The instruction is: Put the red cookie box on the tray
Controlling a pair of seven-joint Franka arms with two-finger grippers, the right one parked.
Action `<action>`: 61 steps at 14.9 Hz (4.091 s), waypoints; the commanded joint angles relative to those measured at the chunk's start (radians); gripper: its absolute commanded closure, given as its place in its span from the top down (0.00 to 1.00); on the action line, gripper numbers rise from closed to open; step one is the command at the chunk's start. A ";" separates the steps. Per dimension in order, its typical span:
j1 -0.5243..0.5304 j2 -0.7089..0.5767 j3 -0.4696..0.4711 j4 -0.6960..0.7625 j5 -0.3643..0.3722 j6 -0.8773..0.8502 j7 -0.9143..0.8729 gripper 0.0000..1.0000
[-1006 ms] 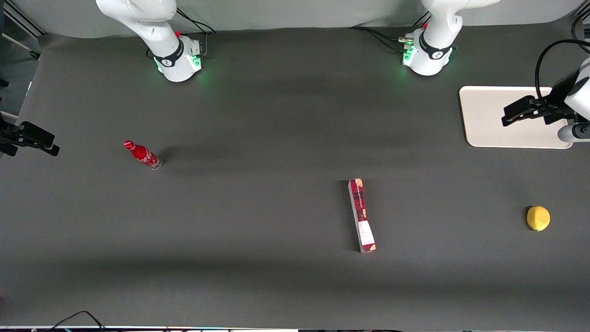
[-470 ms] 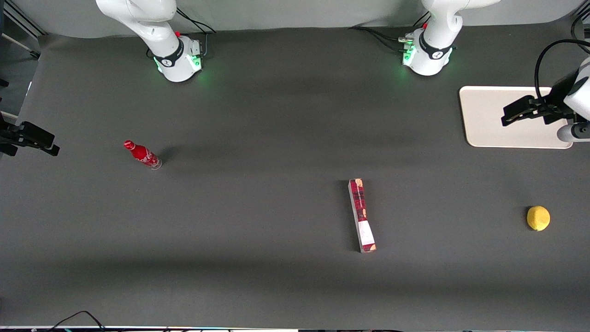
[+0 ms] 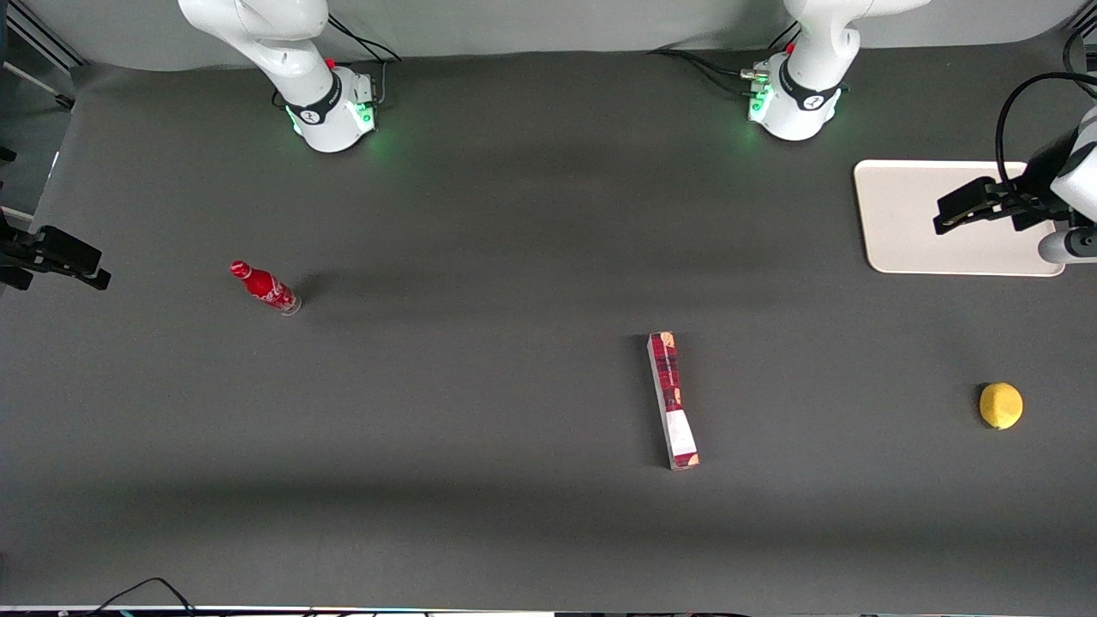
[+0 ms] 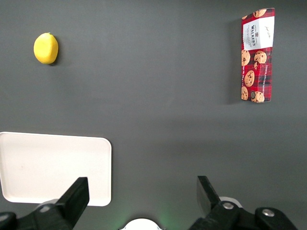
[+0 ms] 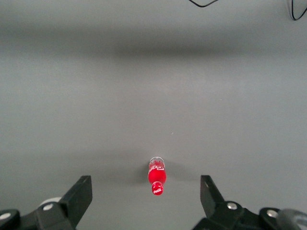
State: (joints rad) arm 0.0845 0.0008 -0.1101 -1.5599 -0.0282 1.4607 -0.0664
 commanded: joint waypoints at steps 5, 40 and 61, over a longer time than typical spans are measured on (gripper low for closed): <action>0.004 -0.008 0.000 0.018 0.004 -0.028 0.013 1.00; -0.094 0.062 0.073 0.185 -0.021 -0.063 -0.019 1.00; -0.177 0.774 -0.338 0.310 0.372 0.543 -1.038 1.00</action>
State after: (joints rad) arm -0.0818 0.7198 -0.3981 -1.2483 0.2562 1.9429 -0.9456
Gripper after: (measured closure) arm 0.000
